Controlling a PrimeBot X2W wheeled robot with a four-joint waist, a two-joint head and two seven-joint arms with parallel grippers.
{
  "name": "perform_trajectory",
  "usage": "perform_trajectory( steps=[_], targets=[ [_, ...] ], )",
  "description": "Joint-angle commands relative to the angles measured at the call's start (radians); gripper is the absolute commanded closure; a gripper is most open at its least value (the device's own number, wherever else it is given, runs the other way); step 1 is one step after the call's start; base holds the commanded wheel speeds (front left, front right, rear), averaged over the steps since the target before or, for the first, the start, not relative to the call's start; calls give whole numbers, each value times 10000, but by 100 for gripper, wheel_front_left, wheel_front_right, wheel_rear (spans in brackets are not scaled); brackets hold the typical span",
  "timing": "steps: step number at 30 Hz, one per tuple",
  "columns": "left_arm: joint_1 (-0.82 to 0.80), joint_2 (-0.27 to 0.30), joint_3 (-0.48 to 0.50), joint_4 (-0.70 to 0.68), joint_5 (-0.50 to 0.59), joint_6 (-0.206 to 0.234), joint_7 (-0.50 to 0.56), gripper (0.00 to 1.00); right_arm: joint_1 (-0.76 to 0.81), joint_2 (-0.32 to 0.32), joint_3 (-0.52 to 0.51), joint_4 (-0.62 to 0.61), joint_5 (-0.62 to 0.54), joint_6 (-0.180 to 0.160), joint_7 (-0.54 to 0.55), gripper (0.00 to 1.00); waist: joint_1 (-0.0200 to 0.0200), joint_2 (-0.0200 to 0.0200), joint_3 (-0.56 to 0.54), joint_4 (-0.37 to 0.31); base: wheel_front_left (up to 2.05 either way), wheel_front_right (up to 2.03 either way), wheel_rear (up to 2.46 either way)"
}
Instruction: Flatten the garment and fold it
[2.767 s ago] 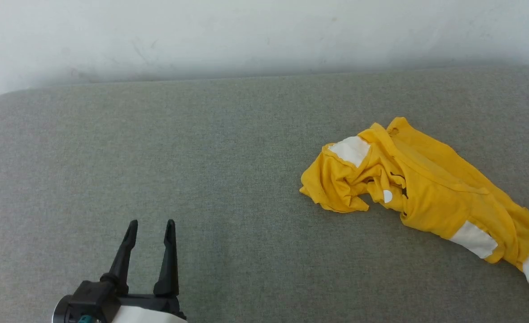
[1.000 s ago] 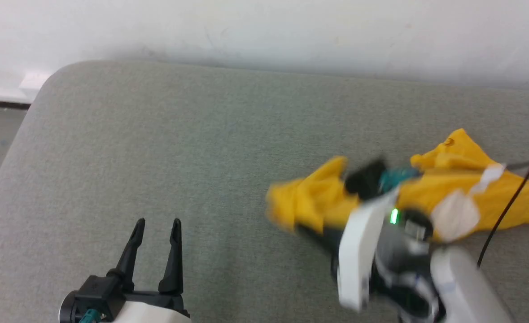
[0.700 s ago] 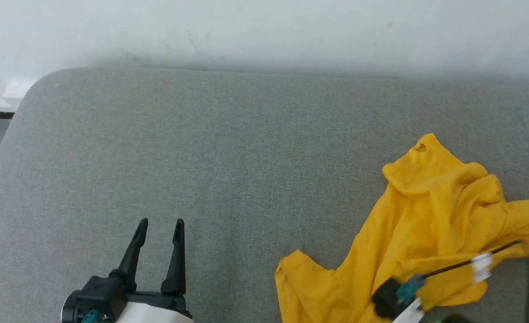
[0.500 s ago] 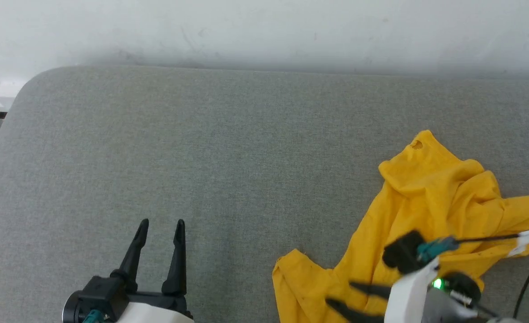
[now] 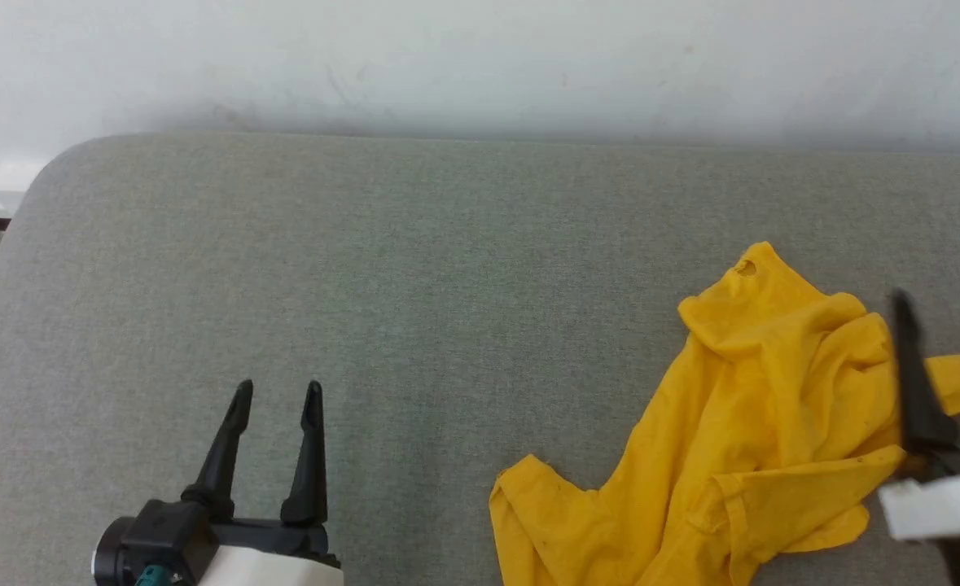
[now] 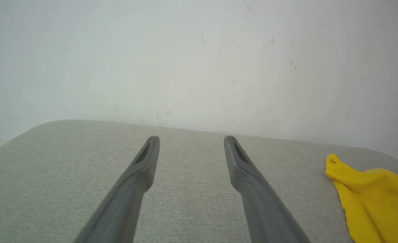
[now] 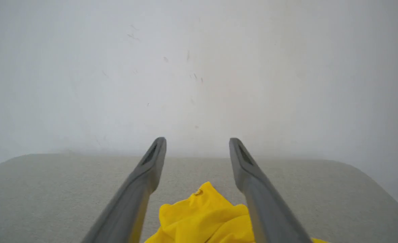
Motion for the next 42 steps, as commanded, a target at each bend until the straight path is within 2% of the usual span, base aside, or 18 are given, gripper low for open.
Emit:
perform_trajectory(
  steps=[1, 5, 9, 14, 20, 24, 28, 34, 42],
  targets=[
    [139, -41, 48, -155, 132, 91, -47, 0, 333, 7, -397, 246, 103, -7, -546, 0, 0, -1, 40, -107, 0, 0, 0],
    [136, -37, 26, -566, 371, 90, -47, 0, 825, 14, -1800, 1244, 800, -7, -2385, 0, 0, -1, 166, -486, 0, 0, 0],
    [-204, 109, -374, -694, 655, -140, -47, 0, 867, 16, -2386, 1978, 859, -7, -3113, 0, 0, -1, 338, -857, 0, 0, 0],
    [-1445, 454, -1445, -443, 1050, -497, 615, 0, 549, 17, -2820, 2320, 853, -7, -3291, 0, 0, -1, 558, -1039, 0, 0, 0],
    [-3682, 771, -3462, 740, 987, -712, 2496, 0, 142, 17, -2916, 2426, 759, -7, -3338, 0, 0, -1, 906, -1031, 0, 0, 0],
    [-5017, 866, -5139, 1688, 257, -725, 3614, 0, -116, 17, -2731, 2438, 642, -7, -3254, 0, 0, -1, 1228, -1072, 0, 0, 0],
    [-5986, 862, -6309, 2586, -560, -728, 4433, 0, -306, 18, -2531, 2482, 623, -7, -3118, 0, 0, -1, 1582, -1177, 0, 0, 0],
    [-6705, 880, -7222, 3827, -1196, -729, 5069, 0, -437, 18, -2270, 2555, 698, -7, -3062, 0, 0, -1, 2021, -1472, 0, 0, 0],
    [-6878, 657, -7626, 4907, -1568, -727, 5380, 0, -509, 18, -2201, 2651, 809, -7, -3117, 0, 0, -1, 2384, -1734, 0, 0, 0]
  ],
)
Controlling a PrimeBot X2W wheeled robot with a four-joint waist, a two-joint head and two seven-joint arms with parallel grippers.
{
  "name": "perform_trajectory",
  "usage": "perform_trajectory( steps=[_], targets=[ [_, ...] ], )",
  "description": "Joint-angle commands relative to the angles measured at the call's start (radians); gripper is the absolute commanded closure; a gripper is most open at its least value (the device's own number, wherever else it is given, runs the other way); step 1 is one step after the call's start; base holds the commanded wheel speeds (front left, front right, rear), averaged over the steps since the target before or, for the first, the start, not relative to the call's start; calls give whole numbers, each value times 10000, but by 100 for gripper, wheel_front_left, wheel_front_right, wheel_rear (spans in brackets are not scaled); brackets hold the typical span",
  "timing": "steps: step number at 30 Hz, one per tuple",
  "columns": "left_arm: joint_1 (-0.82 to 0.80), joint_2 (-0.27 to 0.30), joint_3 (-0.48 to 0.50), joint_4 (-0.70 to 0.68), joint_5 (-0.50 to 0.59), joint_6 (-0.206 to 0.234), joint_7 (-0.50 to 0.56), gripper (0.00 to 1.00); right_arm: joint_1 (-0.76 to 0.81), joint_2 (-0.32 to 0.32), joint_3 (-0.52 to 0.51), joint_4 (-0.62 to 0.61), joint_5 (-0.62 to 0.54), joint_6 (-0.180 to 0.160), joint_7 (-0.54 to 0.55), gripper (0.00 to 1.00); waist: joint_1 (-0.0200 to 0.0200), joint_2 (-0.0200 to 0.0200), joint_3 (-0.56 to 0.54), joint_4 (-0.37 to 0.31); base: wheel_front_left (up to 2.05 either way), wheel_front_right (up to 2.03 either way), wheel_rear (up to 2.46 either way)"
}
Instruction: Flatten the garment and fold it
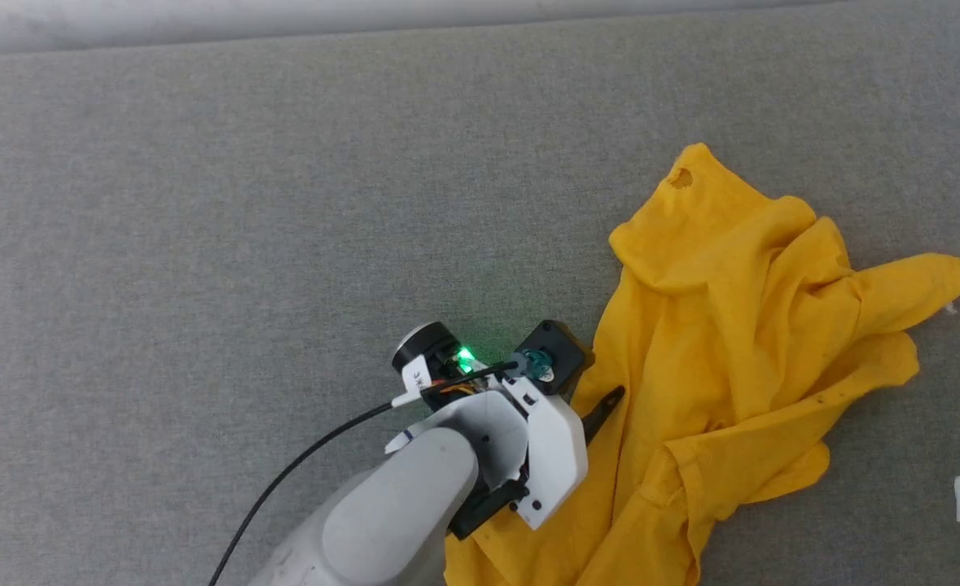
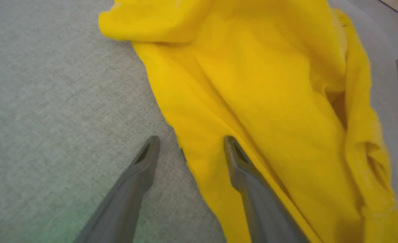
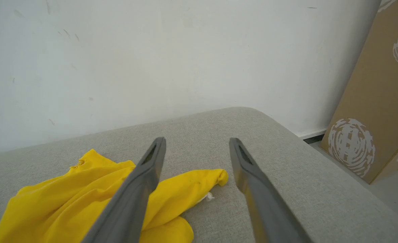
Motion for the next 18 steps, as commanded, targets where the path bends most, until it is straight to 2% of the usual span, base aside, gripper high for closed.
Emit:
perform_trajectory(
  steps=[1, 3, 6, 12, 15, 18],
  targets=[
    [-88, -22, -155, 301, -28, -57, 164, 0, -205, 22, 31, 50, 84, -7, -31, 0, 1, 0, 177, -113, 0, 0, 0],
    [-154, -33, -286, 512, 99, -28, 209, 100, -239, 22, 64, 124, 131, -7, -67, 0, 1, 0, 237, -130, 0, 0, 0],
    [-206, -40, -410, 688, 167, -30, 240, 100, -278, 22, 105, 208, 164, -7, -108, 0, 1, 0, 255, -141, 0, 0, 0],
    [-451, -59, 6, 269, 103, 471, -169, 100, -302, 22, 22, 445, 160, -7, -179, 0, 1, 0, -153, 41, 0, 0, 0],
    [-529, 253, 575, -555, -53, 844, -382, 100, -249, 22, -4, 528, 134, -7, -167, 0, 1, 0, -556, 138, 0, 0, 0],
    [-515, 937, 1389, -1647, -196, 1355, -395, 100, -133, 22, -40, 576, 110, -7, -98, 0, 1, 0, -897, 230, 0, 0, 0]
  ],
)
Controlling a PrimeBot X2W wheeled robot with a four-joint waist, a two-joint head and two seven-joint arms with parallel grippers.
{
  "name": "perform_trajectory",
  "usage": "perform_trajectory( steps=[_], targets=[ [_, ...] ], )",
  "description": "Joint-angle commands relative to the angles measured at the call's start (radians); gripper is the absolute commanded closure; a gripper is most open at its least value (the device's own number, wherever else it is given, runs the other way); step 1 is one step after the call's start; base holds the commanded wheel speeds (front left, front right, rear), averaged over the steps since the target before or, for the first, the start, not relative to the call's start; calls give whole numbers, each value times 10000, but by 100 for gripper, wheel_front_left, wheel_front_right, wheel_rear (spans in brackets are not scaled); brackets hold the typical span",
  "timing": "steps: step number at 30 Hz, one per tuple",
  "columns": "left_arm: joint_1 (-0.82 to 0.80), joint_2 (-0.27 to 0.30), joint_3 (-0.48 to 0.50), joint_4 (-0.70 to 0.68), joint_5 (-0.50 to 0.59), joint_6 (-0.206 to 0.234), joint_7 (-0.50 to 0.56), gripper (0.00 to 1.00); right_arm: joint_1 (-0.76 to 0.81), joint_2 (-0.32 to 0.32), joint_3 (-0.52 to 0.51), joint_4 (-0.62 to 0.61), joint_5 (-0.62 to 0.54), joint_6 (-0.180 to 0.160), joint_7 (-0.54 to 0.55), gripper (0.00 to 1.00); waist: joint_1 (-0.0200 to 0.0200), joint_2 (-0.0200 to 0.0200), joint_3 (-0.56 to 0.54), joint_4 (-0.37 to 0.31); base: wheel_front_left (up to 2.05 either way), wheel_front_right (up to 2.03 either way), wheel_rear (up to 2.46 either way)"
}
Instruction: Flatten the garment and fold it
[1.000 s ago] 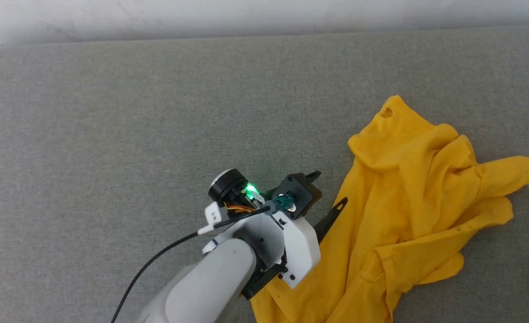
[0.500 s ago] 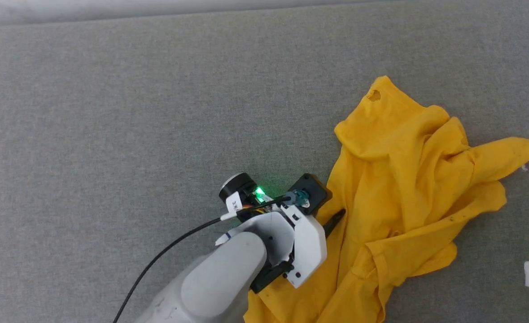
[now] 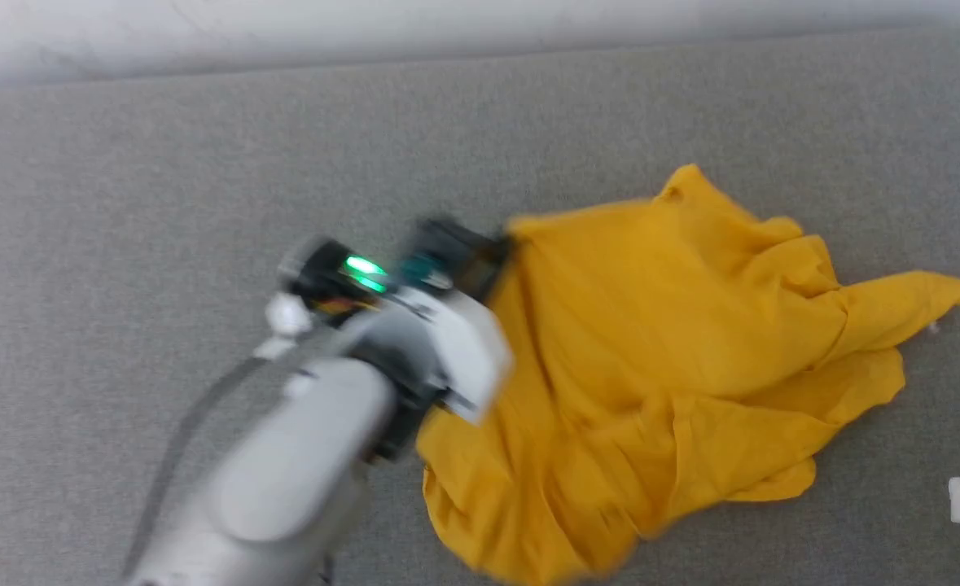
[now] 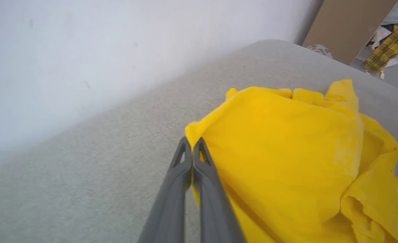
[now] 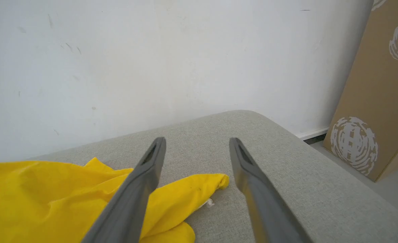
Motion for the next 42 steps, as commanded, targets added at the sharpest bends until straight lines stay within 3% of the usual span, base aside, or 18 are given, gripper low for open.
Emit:
perform_trajectory(
  steps=[1, 7, 11, 12, 13, 18, 24, 28, 32, 35, 42],
  targets=[
    [-19, 322, 271, -250, -53, 165, -23, 100, 54, 22, -28, 17, -11, -7, 18, 0, 0, 0, -424, 189, 0, 0, 0],
    [767, 2150, 1777, -1269, -416, 897, 539, 100, 218, 22, 10, 62, 47, -7, 117, 0, 0, 0, -614, 224, 0, 0, 0],
    [1436, 2509, 2222, -983, -538, 1230, 94, 100, 232, 22, 104, 130, 115, -7, 119, 0, 0, 0, -556, 216, 0, 0, 0],
    [1589, 2422, 2315, -830, -642, 1324, -88, 77, 229, 22, 121, 146, 123, -7, 120, 0, 0, 0, -536, 224, 0, 0, 0],
    [1710, 2299, 2418, -691, -742, 1434, -314, 0, 220, 22, 132, 161, 123, -7, 117, 0, 0, 0, -518, 234, 0, 0, 0],
    [1955, 1746, 2814, -513, -940, 1796, -1742, 0, 148, 22, 239, 227, 82, -7, 150, 0, 0, 0, -588, 348, 0, 0, 0],
    [2889, 1564, 3510, -2365, -656, 2302, -4422, 0, 236, 22, 342, 281, 52, -7, 202, 0, 0, 0, -905, 484, 0, 0, 0],
    [4535, 1512, 4075, -3845, -345, 2676, -4943, 0, 399, 22, 441, 322, 118, -7, 229, 0, 0, 0, -960, 564, 0, 0, 0],
    [6141, 831, 4955, -5379, 161, 3018, -4978, 0, 531, 22, 445, 306, 140, -7, 261, 0, 0, 0, -891, 757, 0, 0, 0],
    [7052, 287, 5376, -5832, 604, 2909, -4981, 0, 597, 22, 556, 242, 87, -7, 343, 0, 0, 0, -834, 963, 0, 0, 0],
    [7465, -547, 5786, -5807, 1245, 2002, -4983, 0, 507, 22, 1797, -481, -849, -7, 1337, 0, 0, 0, -767, 1381, 0, 0, 0]
  ],
)
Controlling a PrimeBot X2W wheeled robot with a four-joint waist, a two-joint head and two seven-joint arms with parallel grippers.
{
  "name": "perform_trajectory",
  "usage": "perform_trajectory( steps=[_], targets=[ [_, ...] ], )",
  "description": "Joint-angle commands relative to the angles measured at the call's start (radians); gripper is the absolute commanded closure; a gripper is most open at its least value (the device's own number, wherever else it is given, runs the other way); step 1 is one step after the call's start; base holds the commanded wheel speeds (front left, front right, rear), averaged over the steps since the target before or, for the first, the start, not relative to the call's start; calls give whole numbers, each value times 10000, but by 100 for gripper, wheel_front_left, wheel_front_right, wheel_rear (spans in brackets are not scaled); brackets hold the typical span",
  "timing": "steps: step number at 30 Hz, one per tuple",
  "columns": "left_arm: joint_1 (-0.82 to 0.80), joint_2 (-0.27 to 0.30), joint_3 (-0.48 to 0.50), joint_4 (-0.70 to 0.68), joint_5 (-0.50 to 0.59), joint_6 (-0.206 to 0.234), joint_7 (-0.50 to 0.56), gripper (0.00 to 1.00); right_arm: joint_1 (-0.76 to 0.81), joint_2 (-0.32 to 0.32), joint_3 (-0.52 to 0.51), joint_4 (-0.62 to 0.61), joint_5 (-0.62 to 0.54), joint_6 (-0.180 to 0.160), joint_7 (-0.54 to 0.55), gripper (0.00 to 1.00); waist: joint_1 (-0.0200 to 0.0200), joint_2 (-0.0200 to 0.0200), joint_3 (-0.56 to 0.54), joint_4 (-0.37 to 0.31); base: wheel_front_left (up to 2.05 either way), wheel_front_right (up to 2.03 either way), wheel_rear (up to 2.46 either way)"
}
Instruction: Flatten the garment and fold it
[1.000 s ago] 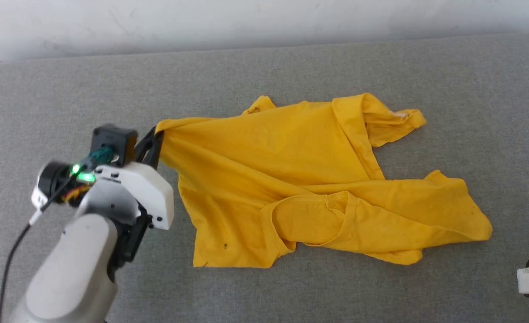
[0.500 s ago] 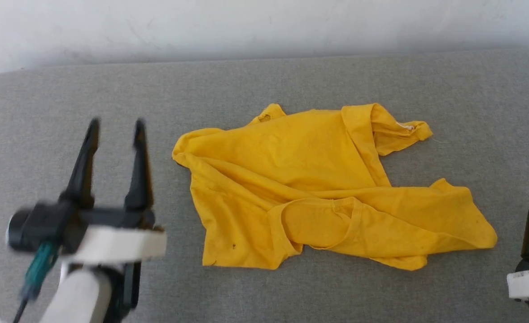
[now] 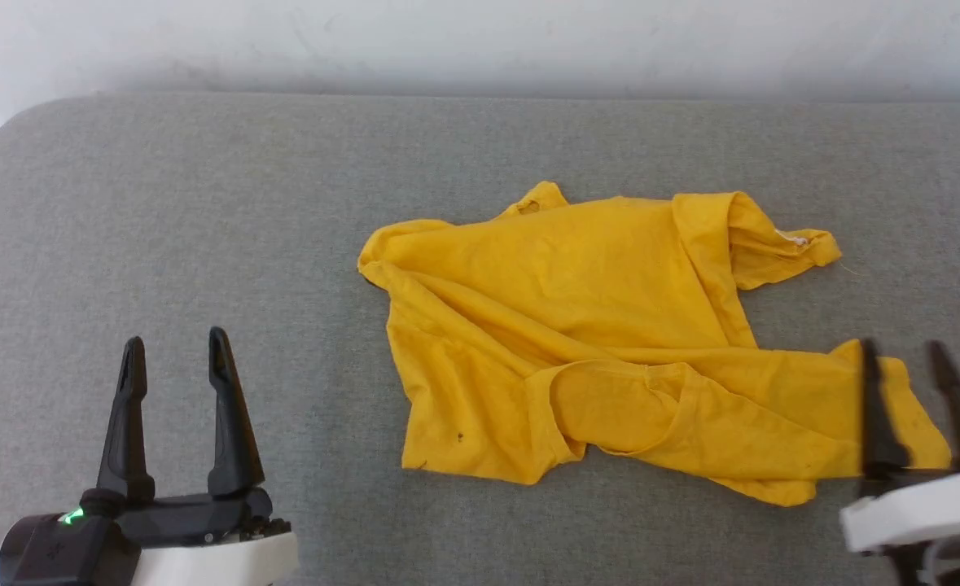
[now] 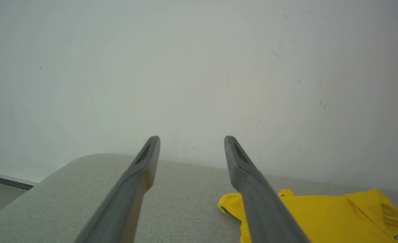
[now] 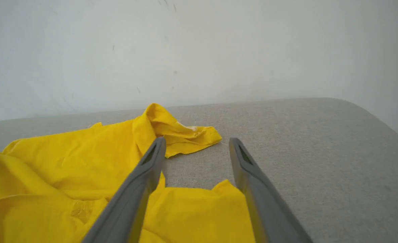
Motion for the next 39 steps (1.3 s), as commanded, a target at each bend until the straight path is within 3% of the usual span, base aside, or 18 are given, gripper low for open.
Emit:
perform_trajectory(
  steps=[1, 5, 8, 14, 21, 22, 23, 24, 25, 33, 36, 39],
  targets=[
    [-68, -141, 133, 20, 131, -183, -46, 0, -109, 24, 384, -192, -259, -7, 355, 0, 0, -1, 45, 140, 0, 0, 0],
    [-244, -450, 288, 169, 304, -730, -46, 0, -316, -34, 1615, -491, -715, -7, 1894, 0, 0, -1, 61, 235, 0, 0, 0],
    [-342, -650, 367, 281, 372, -1059, -46, 0, -543, -608, 2371, -468, -860, -7, 2831, 0, 0, -1, 84, 286, 0, 0, 0],
    [-400, -894, 484, 492, 502, -1567, -46, 0, -1020, -1797, 3315, 296, -590, -7, 4095, 0, 0, -1, 126, 424, 0, 0, 0],
    [-452, -1027, 565, 688, 617, -1957, -47, 0, -1551, -2278, 3961, 1253, -49, -7, 4800, 0, 0, -1, 222, 648, 0, 0, 0],
    [-461, -1040, 562, 719, 627, -1994, -47, 0, -1641, -2301, 4007, 1364, -25, -7, 4789, 15, 0, -1, 234, 671, 0, 0, 0],
    [-461, -1040, 562, 719, 627, -1994, -47, 0, -1641, -2301, 4007, 1364, -25, -7, 4789, 15, 0, -1, 234, 671, 0, 0, 0],
    [-476, -1052, 553, 745, 633, -2026, -47, 0, -1724, -2306, 4002, 1467, -23, -7, 4758, 95, 0, -1, 248, 698, 0, 0, 0],
    [-492, -1064, 540, 774, 638, -2053, -47, 0, -1798, -2356, 4095, 1530, -41, -7, 4746, 100, 0, -1, 254, 723, 0, 0, 0],
    [-508, -1112, 602, 902, 625, -2113, -47, 0, -2119, -2654, 4451, 451, 778, -7, 4910, 100, 0, -1, 172, 514, 0, 0, 0],
    [-529, -1119, 553, 990, 602, -2164, -47, 0, -1720, -3683, 5591, -559, 2213, -7, 5856, 100, 0, -1, 79, 408, 0, 0, 0],
    [-544, -1123, 491, 1068, 584, -2195, -47, 0, -842, -4662, 5466, -1236, 3194, -7, 6941, 100, 0, -1, 59, 323, 0, 0, 0]
  ],
)
